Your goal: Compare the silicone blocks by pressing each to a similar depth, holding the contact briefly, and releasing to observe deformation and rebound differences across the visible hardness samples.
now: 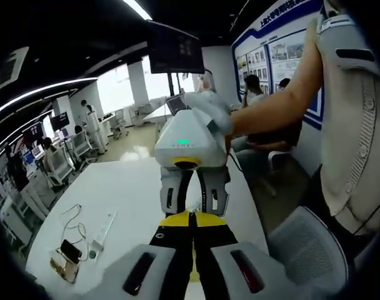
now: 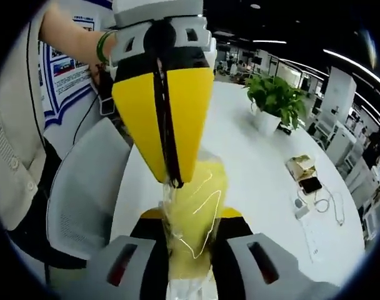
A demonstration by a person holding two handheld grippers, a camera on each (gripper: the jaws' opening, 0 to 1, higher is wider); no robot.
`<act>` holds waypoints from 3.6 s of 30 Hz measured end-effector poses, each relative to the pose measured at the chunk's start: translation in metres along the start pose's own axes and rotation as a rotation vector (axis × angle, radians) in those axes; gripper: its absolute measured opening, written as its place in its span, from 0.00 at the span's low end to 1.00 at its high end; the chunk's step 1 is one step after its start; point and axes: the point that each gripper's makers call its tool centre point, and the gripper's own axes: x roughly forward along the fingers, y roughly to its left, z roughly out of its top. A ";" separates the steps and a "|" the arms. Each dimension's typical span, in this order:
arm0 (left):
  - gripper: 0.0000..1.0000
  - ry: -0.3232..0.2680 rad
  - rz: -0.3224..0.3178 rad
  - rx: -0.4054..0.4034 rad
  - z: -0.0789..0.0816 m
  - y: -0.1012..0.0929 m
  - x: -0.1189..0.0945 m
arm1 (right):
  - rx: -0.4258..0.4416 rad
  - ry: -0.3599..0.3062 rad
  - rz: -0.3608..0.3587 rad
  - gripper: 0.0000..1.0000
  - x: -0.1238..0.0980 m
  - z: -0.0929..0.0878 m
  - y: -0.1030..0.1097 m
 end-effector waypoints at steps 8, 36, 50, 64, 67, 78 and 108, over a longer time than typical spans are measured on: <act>0.00 0.023 -0.011 0.022 -0.003 -0.009 0.005 | -0.049 0.041 0.017 0.08 0.001 -0.006 0.006; 0.00 0.053 -0.036 0.027 -0.005 -0.025 0.015 | -0.023 0.115 0.044 0.03 -0.004 -0.023 0.023; 0.00 0.061 -0.041 0.032 -0.003 -0.033 0.020 | -0.056 0.114 0.033 0.04 -0.005 -0.025 0.023; 0.00 0.062 -0.042 0.031 -0.006 -0.026 0.018 | -0.051 0.111 0.035 0.04 -0.004 -0.026 0.021; 0.00 0.063 -0.042 0.030 -0.008 -0.024 0.018 | -0.043 0.110 0.040 0.04 -0.003 -0.026 0.021; 0.00 0.069 -0.043 0.029 -0.012 -0.021 0.018 | -0.034 0.114 0.046 0.04 -0.001 -0.028 0.020; 0.00 0.080 -0.034 0.024 -0.015 -0.019 0.016 | -0.040 0.096 0.043 0.08 0.003 -0.026 0.018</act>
